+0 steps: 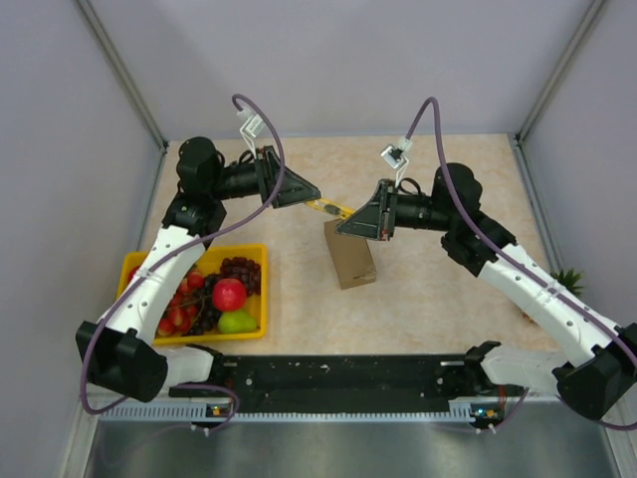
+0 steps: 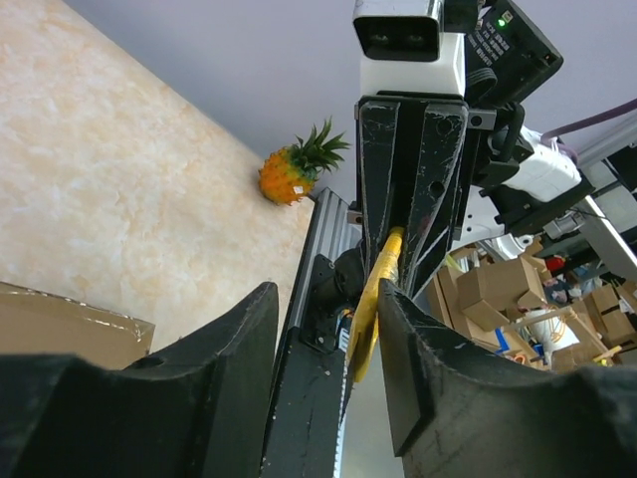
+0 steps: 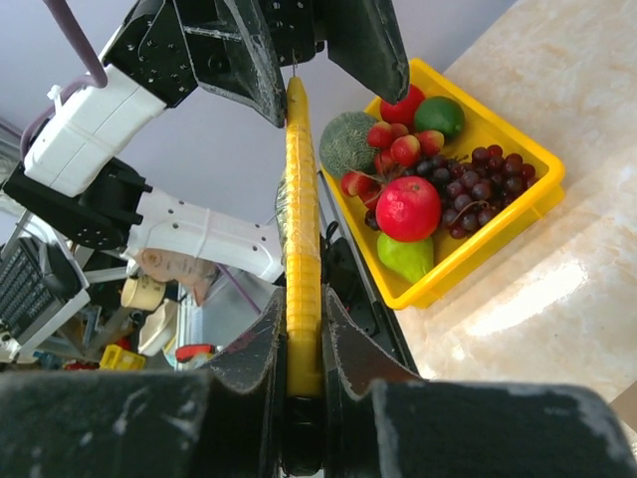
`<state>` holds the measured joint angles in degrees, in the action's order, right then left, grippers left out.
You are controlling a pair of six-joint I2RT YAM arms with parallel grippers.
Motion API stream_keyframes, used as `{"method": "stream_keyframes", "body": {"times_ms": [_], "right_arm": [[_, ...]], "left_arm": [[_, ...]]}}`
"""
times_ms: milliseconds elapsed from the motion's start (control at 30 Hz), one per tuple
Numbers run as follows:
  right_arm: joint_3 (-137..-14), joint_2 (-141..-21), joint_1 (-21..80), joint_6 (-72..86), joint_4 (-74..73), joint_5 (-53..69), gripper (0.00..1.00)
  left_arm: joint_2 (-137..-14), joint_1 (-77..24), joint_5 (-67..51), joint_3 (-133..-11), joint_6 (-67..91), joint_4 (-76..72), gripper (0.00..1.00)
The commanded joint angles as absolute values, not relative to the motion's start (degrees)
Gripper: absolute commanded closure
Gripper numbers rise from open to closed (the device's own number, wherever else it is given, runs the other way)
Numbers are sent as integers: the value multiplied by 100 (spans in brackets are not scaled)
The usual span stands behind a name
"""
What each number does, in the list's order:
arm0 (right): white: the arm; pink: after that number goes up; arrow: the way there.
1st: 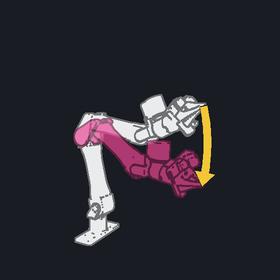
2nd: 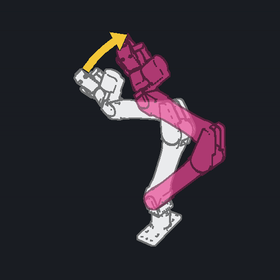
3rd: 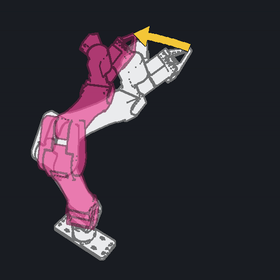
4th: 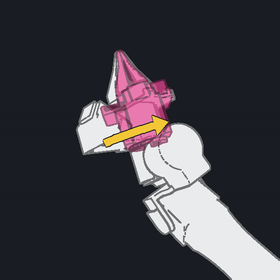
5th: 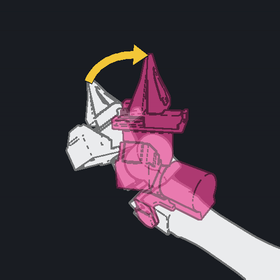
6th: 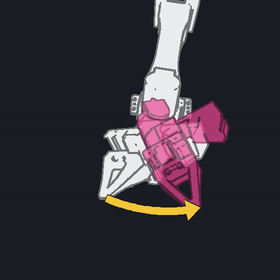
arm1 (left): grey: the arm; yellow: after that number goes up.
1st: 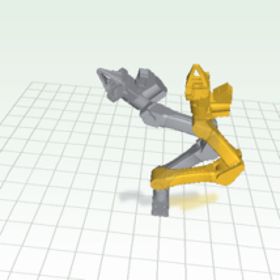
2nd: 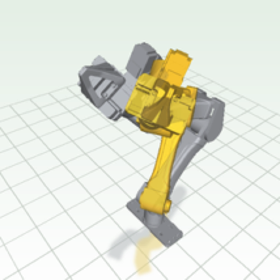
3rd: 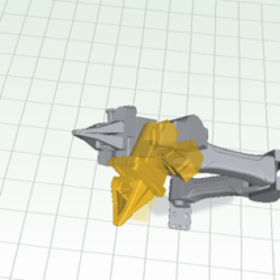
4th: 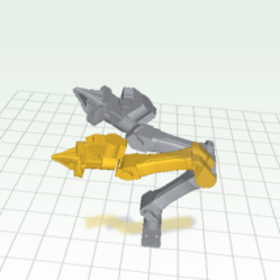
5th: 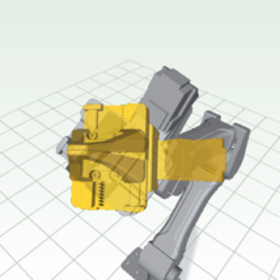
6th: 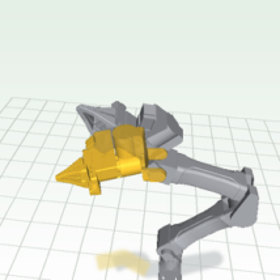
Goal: Unpack the express box
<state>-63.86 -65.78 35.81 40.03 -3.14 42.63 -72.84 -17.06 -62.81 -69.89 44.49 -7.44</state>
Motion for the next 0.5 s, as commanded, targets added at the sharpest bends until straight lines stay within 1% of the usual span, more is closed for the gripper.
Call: {"method": "stream_keyframes", "body": {"times_ms": [0,67,167,200,233,300,333,467], "right_arm": [[-6732,-6565,3542,3929,26,4447,100],[-6724,-6583,3533,3920,26,4473,100],[-6706,-6601,3524,3920,35,4500,100],[-6689,-6592,3542,3929,35,4500,100],[-6671,-6583,3525,3937,35,4509,100],[-6662,-6583,3507,3929,35,4500,100],[-6653,-6592,3542,3937,35,4474,100],[-6627,-6557,3516,3911,114,4325,100]], "left_arm": [[-7049,-1714,-6478,-6987,4052,-581,47],[-7040,-1705,-6486,-7022,3973,-492,46],[-7014,-1705,-6469,-7066,3911,-448,60],[-6996,-1705,-6477,-7084,3902,-448,63],[-6987,-1705,-6495,-7075,3894,-448,74],[-6970,-1705,-6513,-7084,3894,-457,87],[-6970,-1705,-6521,-7084,3902,-457,100],[-6952,-1705,-6487,-7102,3972,-501,100]]}}
